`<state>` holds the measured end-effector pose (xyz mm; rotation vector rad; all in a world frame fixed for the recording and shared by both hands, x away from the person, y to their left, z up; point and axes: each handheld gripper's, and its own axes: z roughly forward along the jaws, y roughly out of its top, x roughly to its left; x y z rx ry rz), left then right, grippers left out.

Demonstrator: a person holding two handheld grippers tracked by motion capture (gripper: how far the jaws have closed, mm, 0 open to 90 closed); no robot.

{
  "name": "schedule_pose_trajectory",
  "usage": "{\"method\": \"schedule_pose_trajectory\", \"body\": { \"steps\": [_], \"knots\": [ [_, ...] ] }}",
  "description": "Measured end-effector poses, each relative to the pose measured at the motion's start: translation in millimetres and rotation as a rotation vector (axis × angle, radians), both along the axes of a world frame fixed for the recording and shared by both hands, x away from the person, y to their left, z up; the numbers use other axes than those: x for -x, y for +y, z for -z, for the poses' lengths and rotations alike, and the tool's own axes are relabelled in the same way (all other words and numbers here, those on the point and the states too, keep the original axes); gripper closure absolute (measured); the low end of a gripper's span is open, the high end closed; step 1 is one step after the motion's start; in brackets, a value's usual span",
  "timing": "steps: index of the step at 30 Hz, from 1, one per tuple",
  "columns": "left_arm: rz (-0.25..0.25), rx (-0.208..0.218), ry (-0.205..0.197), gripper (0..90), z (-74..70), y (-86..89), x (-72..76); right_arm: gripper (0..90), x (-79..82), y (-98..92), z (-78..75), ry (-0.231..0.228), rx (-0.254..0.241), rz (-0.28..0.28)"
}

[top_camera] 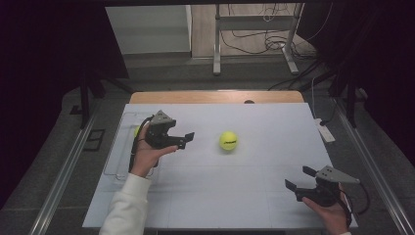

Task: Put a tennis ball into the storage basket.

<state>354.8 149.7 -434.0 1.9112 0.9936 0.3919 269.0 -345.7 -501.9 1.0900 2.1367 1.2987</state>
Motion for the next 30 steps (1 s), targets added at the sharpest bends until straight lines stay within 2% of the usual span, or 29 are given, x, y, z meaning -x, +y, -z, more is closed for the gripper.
{"method": "schedule_pose_trajectory", "body": {
  "steps": [5, 18, 24, 30],
  "knots": [
    [0.024, -0.008, 0.006, 12.7, 1.7, -7.7, 0.0, 11.4, -0.2, 0.4, 0.0, 0.000, 0.002, -0.002],
    [0.046, -0.023, 0.016, 12.5, 6.4, -20.5, -1.8, 11.4, -0.6, 1.0, 0.2, 0.000, 0.003, -0.003],
    [0.043, 0.002, 0.005, 12.6, 6.5, -23.8, -2.3, 11.4, 0.3, 0.8, -0.1, 0.001, 0.004, 0.000],
    [0.061, -0.004, 0.010, 12.7, 7.1, -29.4, -3.9, 11.4, 1.0, 1.0, 0.3, 0.001, 0.005, 0.000]
  ]
}}
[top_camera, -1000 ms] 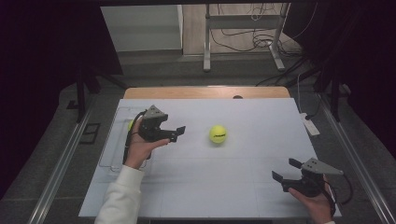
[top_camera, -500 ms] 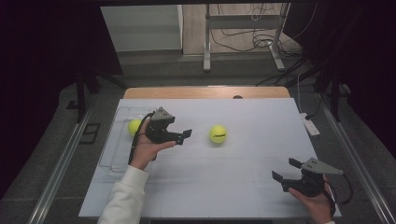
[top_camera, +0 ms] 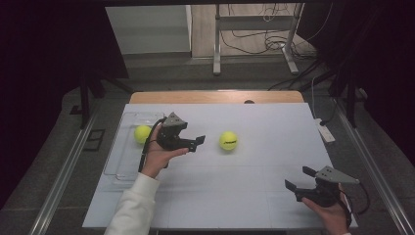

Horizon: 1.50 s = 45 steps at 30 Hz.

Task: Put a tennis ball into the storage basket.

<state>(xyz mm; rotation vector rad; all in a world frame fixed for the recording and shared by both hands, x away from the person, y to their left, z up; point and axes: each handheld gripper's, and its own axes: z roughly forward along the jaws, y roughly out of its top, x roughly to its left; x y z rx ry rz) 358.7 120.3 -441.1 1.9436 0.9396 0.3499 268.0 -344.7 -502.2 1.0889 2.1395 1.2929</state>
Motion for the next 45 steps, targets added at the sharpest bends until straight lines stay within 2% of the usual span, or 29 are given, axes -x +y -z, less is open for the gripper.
{"method": "schedule_pose_trajectory", "body": {
  "steps": [13, 17, 30, 33, 38, 45],
  "knots": [
    [0.033, -0.024, 0.008, 12.6, 4.8, -17.5, -2.9, 11.4, 1.4, 0.9, 0.8, 0.002, 0.006, -0.001],
    [0.043, -0.011, 0.017, 12.6, 6.1, -20.8, -3.7, 11.4, 1.8, 1.2, 0.8, 0.002, 0.008, -0.001],
    [0.058, -0.038, 0.024, 12.4, 11.0, -33.6, -5.3, 11.4, 1.8, 0.6, 0.4, 0.001, 0.011, 0.010],
    [0.063, -0.060, 0.026, 12.4, 12.6, -37.7, -6.7, 11.4, 2.5, 0.2, 0.3, 0.000, 0.006, 0.010],
    [0.064, -0.073, 0.038, 12.4, 15.9, -42.1, -9.8, 11.4, 2.5, -0.6, 0.5, 0.002, 0.004, 0.010],
    [0.069, -0.065, 0.057, 12.3, 19.9, -47.9, -13.8, 11.4, 2.9, 0.4, 0.6, -0.002, 0.012, 0.006]
  ]
}}
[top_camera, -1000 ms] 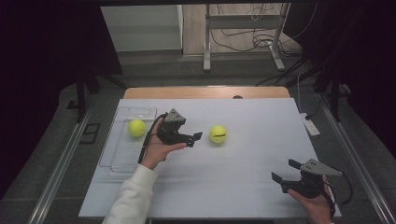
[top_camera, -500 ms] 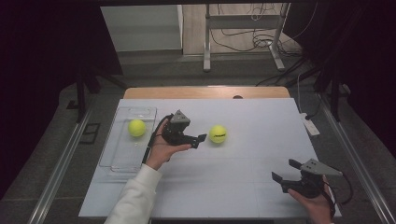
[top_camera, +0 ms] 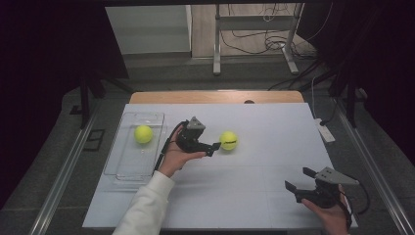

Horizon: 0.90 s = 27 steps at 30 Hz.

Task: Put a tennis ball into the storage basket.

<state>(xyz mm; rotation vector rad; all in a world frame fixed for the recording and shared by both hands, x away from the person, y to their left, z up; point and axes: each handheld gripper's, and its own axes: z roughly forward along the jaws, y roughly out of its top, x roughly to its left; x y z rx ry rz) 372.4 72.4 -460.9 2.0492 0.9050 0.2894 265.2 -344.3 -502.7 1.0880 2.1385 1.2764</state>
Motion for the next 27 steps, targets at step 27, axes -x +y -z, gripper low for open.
{"method": "schedule_pose_trajectory", "body": {
  "steps": [27],
  "knots": [
    [0.001, 0.018, 0.069, 11.0, 16.7, -20.9, -22.8, 11.4, -1.7, 2.5, 2.3, 0.009, 0.008, -0.007]
  ]
}}
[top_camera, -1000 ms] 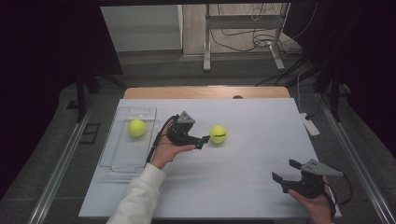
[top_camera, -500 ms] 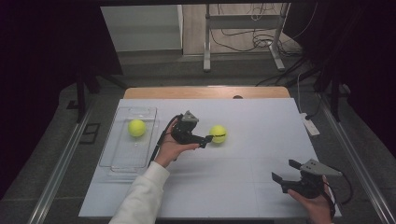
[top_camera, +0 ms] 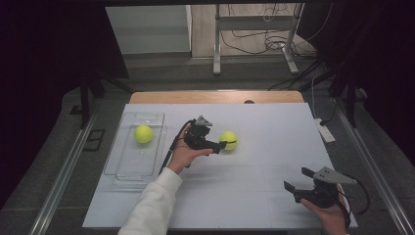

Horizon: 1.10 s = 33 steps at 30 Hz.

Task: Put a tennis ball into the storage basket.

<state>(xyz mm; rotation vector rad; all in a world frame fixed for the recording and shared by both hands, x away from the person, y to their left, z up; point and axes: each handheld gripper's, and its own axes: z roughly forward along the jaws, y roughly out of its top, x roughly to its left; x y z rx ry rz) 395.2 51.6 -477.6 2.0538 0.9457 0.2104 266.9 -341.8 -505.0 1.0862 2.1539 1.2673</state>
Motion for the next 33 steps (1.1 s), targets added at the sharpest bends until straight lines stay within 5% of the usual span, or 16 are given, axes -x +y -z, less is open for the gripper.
{"method": "schedule_pose_trajectory", "body": {
  "steps": [33],
  "knots": [
    [-0.014, -0.027, 0.033, 10.0, 14.1, -30.1, -21.2, 11.4, 0.0, -1.7, 0.9, 0.007, 0.003, 0.002]
  ]
}}
